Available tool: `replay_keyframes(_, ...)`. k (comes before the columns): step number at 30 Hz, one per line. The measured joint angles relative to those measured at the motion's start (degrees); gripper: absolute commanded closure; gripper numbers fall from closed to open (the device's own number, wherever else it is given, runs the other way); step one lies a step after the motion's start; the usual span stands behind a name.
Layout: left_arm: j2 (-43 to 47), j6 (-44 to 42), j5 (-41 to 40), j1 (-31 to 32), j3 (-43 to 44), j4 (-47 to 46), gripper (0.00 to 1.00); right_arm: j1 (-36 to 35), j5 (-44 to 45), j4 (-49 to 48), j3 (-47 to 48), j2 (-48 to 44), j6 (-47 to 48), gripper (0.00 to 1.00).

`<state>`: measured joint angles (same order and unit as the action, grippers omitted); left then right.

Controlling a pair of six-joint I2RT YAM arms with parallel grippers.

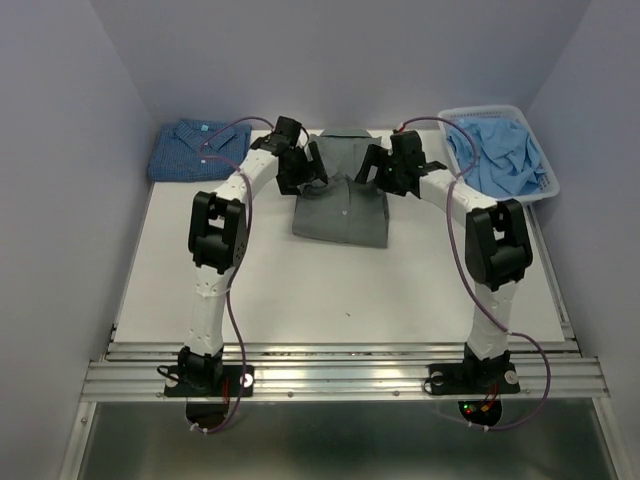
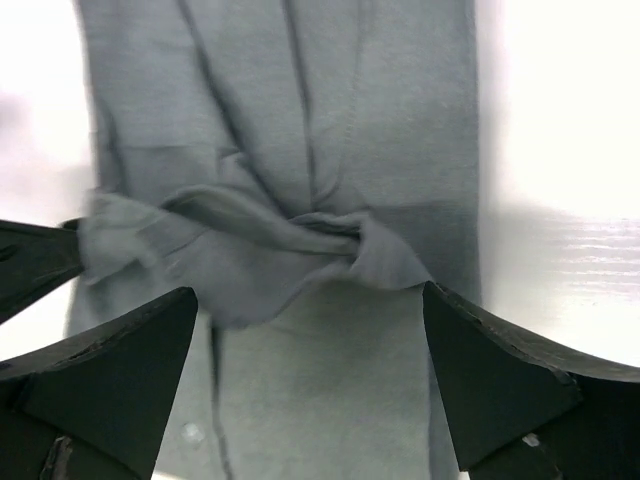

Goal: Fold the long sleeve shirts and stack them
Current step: Fold the shirt

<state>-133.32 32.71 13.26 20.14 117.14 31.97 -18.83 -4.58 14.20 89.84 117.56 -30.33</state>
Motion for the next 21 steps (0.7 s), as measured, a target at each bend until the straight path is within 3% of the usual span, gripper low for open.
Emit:
replay_keyframes(3,2.54,-0.11,-0.61,0.0,-0.57,0.96,0.01,0.0,-2.34,-0.46,-1.18,-3.89,0.09,0.0)
replay_keyframes(11,21.05,0.15,-3.3,0.74,-11.89,-1.18,0.01,0.0,-13.94,-8.0,-12.96,-18.25,-2.23,0.0)
replay_keyframes(16,30.05,0.74,1.79,1.42,-22.64,-9.11,0.01,0.0,-21.31,-14.01,-18.91,-17.94,-5.66,0.0)
replay_keyframes(21,25.46,1.49,9.77,3.96,-28.09,-16.04,0.01,0.0,-22.8,-18.78,-20.09,-12.63,-7.91,0.0)
